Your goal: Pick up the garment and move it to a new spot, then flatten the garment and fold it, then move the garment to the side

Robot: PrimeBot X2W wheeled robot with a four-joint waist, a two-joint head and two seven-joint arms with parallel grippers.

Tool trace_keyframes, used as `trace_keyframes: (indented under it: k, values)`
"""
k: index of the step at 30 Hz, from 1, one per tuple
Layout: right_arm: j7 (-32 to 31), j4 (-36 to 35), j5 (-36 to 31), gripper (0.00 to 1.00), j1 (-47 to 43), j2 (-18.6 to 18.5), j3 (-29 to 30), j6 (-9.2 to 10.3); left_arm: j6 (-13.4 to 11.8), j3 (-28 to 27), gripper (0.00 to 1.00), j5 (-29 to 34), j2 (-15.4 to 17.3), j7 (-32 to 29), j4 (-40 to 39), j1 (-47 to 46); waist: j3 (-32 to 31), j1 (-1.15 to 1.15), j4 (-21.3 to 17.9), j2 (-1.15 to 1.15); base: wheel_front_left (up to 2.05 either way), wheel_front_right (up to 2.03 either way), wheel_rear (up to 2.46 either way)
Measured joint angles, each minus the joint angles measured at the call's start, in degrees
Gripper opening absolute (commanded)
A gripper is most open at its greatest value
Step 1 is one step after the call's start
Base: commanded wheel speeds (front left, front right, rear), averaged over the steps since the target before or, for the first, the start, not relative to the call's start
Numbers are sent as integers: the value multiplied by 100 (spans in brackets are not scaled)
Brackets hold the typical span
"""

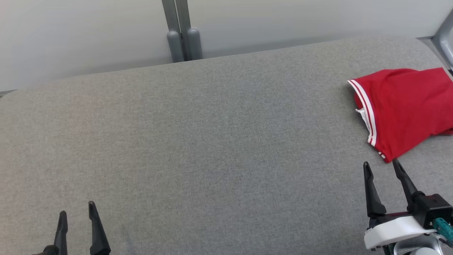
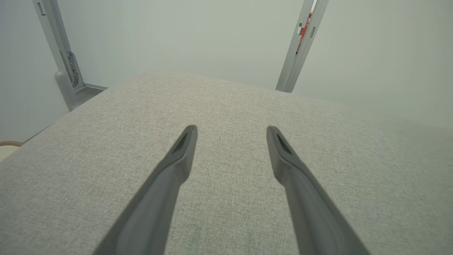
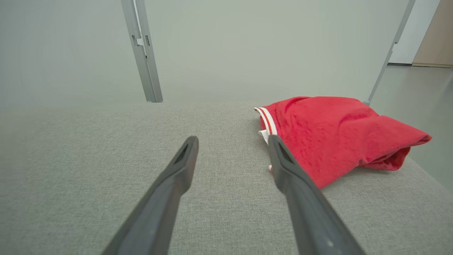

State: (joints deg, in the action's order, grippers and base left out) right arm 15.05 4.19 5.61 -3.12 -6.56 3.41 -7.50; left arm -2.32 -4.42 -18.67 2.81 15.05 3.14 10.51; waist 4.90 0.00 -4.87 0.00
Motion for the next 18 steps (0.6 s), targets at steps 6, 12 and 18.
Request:
trace_keyframes:
  k: [6,12,18]
  values:
    - [1,-60,-154,100,-163,167,-19,0,412,142,100,-33,-1,0,96,152,-261,0,142,0,0,0,0]
    - [0,-62,-189,100,-202,204,-36,0,427,89,100,9,0,0,93,151,-395,0,215,0,0,0,0]
    - [1,-52,-221,100,-217,213,-68,0,443,115,100,24,0,0,96,150,-396,0,238,0,0,0,0]
